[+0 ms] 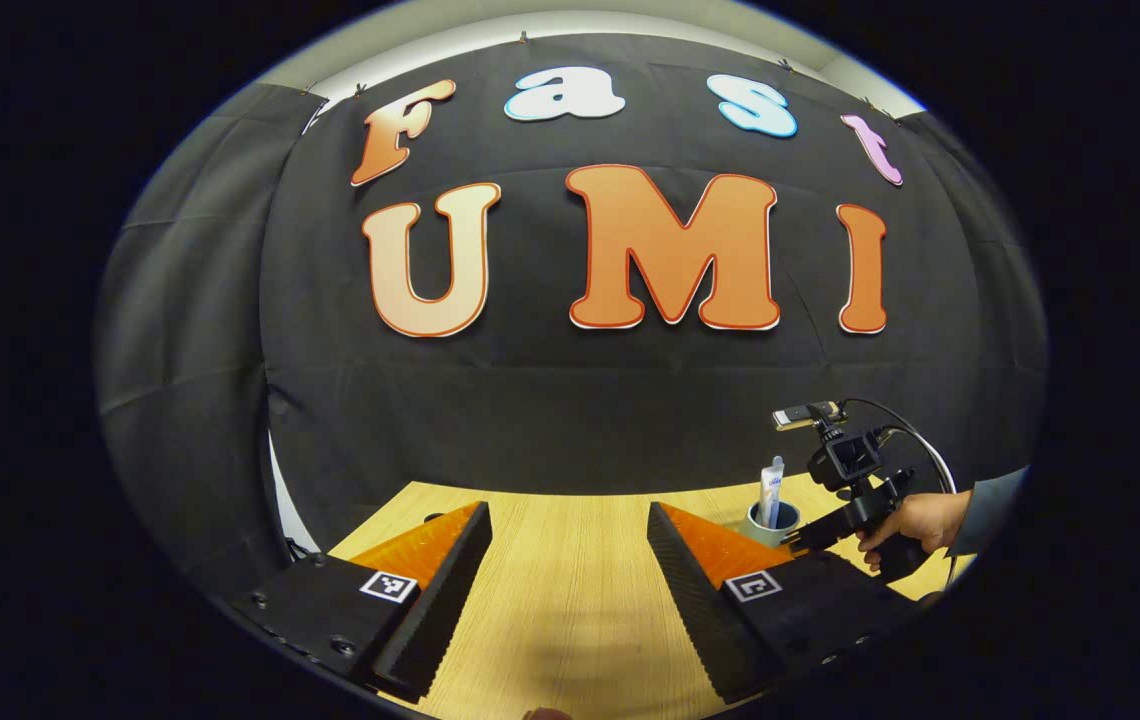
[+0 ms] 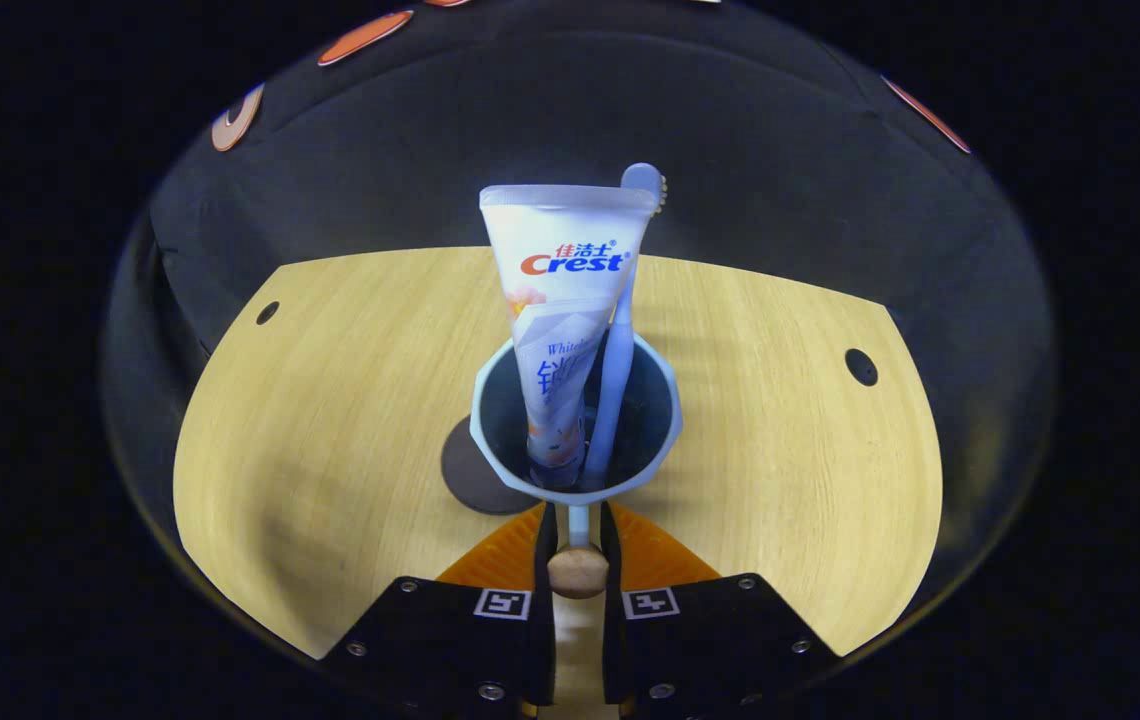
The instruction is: Put the toothbrush and toothpaste on the desktop into the cup, then pick up the cup and place it on the coaster on the desktop.
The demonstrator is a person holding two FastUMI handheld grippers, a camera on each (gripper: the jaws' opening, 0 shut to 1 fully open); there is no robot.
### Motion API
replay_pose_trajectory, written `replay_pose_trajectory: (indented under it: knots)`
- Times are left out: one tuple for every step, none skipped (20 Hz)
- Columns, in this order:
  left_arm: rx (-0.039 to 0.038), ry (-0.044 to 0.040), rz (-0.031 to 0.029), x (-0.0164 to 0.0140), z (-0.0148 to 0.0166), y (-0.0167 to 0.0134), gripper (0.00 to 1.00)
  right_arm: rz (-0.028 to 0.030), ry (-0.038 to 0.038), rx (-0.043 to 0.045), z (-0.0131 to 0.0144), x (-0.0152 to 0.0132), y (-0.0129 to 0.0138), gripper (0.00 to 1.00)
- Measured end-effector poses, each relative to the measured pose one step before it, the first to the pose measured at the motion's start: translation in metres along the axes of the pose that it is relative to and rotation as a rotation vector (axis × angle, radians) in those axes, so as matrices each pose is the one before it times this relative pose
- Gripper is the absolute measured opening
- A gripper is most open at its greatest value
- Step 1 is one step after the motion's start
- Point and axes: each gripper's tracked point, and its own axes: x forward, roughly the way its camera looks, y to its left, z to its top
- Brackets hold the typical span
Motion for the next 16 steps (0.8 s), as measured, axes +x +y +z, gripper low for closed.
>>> replay_pose_trajectory:
  knots:
    - [-0.00146, 0.00254, 0.00141, 0.00007, -0.00081, 0.00197, 0.96, 0.00442, 0.0043, -0.00791, -0.00008, -0.0009, -0.00128, 0.19]
    - [-0.001, 0.00406, -0.00011, 0.00246, -0.00219, 0.00309, 0.96, 0.00496, 0.00258, -0.006, 0.0005, -0.00081, -0.00151, 0.19]
    - [-0.00052, 0.00163, -0.00081, 0.00133, 0.00008, 0.00282, 0.96, 0.00437, 0.00304, -0.00469, -0.00062, -0.00095, -0.00006, 0.19]
    - [-0.00152, -0.00035, -0.00213, -0.0007, -0.00091, 0.00246, 0.96, 0.00285, 0.00229, -0.00374, 0.00056, -0.00085, -0.00095, 0.19]
    - [0.00124, 0.00234, 0.00078, 0.00188, -0.00185, 0.00289, 0.96, 0.00357, 0.00402, -0.0055, 0.00018, 0.00023, -0.00041, 0.19]
    - [-0.0001, 0.00125, -0.00119, 0.00188, -0.001, 0.00222, 0.96, 0.00184, 0.00255, -0.00462, 0.00014, 0.00007, -0.00161, 0.19]
    - [-0.00021, 0.0022, -0.00135, 0.00065, -0.00157, 0.00211, 0.96, 0.00162, 0.0058, -0.00455, -0.00063, -0.00067, 0.00107, 0.19]
    - [0.00016, 0.00306, -0.00195, 0.00218, -0.00092, 0.00126, 0.96, 0.00072, 0.00874, -0.00429, -0.00078, -0.00051, -0.00124, 0.19]
    - [-0.00047, 0.00193, -0.00242, 0.00042, -0.00071, 0.0022, 0.96, 0.00127, 0.01392, -0.00755, -0.00063, -0.00181, 0.00038, 0.19]
    - [0.0, 0.00068, -0.00422, 0.00103, 0.00006, 0.00082, 0.96, -0.00308, 0.01302, -0.00289, -0.00046, -0.00277, -0.00238, 0.19]
    - [0.00004, -0.00087, -0.00683, 0.00066, -0.00057, -0.00076, 0.96, -0.00785, -0.01536, 0.00628, 0.00369, 0.00037, -0.00332, 0.19]
    - [0.00052, -0.00343, -0.00857, 0.00201, 0.00128, -0.00231, 0.95, -0.00319, -0.00047, 0.00473, -0.00045, -0.00161, -0.0031, 0.22]
    - [0.00185, -0.00179, -0.01087, 0.00151, 0.00075, -0.00239, 0.95, 0.00368, -0.01025, 0.00325, -0.00083, -0.00351, -0.00184, 0.25]
    - [0.00347, -0.00184, -0.01058, 0.00043, 0.00141, -0.00241, 0.96, -0.00103, -0.02363, 0.00029, 0.00385, -0.00538, -0.00212, 0.28]
    - [0.00208, -0.00468, -0.01459, 0.00112, 0.0017, -0.00348, 0.96, -0.00453, -0.02387, -0.00548, 0.00332, -0.00382, 0.00139, 0.3]
    - [0.00507, -0.00253, -0.0146, 0.00199, 0.00191, -0.00495, 0.96, -0.00533, -0.02301, -0.0011, 0.00306, -0.00804, -0.00281, 0.37]
